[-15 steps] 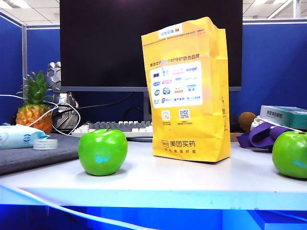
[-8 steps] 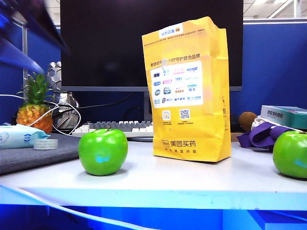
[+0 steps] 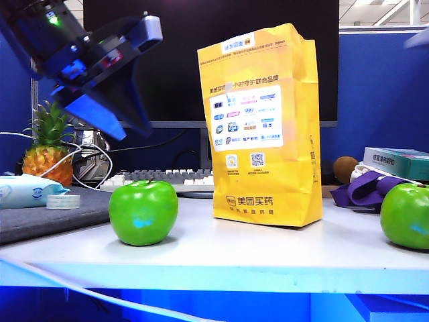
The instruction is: Pick up the green apple and throw it into the yellow paper bag.
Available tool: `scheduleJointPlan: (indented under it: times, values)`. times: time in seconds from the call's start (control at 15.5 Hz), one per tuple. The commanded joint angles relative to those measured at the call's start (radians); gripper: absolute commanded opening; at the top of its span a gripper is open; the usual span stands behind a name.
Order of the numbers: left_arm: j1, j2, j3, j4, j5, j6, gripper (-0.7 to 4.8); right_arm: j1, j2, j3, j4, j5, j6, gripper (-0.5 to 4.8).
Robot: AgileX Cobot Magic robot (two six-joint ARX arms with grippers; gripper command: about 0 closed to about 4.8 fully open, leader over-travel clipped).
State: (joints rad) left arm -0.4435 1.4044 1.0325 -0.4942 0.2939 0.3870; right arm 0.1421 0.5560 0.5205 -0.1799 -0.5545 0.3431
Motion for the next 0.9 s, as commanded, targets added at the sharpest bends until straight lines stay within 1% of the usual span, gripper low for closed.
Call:
scheduleJointPlan:
  times: [0.06,0.19,0.32,0.45,0.58,0.78,0.9]
  values:
    - [-0.010,0.010,0.004,-0.015,-0.066,0.001,4.79,0.005,0.162,0.092,-0.026,-0.161,-0.043,4.79]
    - [-0.019,0.025,0.004,-0.029,-0.019,-0.005,4.79,0.038,0.254,0.122,-0.042,-0.196,-0.086,4.79]
    - [-0.025,0.049,0.005,-0.035,0.060,-0.020,4.79,0.078,0.284,0.121,-0.050,-0.206,-0.096,4.79]
    - [-0.026,0.102,0.005,-0.030,0.042,-0.021,4.79,0.127,0.306,0.121,-0.052,-0.205,-0.117,4.79]
    - [-0.026,0.139,0.005,-0.020,0.003,-0.022,4.79,0.153,0.305,0.121,-0.042,-0.203,-0.135,4.79]
    - [-0.032,0.195,0.006,0.033,0.017,-0.024,4.79,0.172,0.305,0.121,-0.031,-0.203,-0.135,4.79]
    - [-0.032,0.221,0.013,0.029,0.021,-0.035,4.79,0.174,0.305,0.121,-0.031,-0.200,-0.135,4.79]
